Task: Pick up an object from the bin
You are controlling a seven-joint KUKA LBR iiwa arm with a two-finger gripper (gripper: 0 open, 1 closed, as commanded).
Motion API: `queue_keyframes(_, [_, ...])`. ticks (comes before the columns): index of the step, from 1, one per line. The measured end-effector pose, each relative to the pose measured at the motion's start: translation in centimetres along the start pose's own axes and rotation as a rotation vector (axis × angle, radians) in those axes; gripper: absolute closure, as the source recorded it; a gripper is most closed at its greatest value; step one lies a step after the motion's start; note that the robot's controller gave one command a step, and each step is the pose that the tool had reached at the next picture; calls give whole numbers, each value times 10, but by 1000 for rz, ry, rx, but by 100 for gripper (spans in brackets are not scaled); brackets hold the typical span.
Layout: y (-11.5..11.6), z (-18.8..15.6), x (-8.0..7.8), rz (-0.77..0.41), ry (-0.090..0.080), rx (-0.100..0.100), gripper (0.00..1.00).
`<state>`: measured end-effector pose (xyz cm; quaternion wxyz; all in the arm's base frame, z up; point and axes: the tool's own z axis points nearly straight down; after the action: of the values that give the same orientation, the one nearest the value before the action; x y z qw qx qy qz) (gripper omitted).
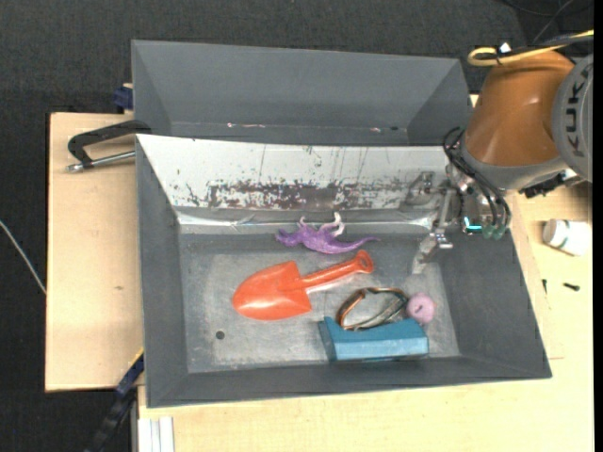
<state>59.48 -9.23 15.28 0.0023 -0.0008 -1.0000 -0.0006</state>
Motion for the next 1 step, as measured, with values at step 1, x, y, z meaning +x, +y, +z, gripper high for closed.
queue_keyframes(1, [0, -4, -1, -1, -6, 1, 0])
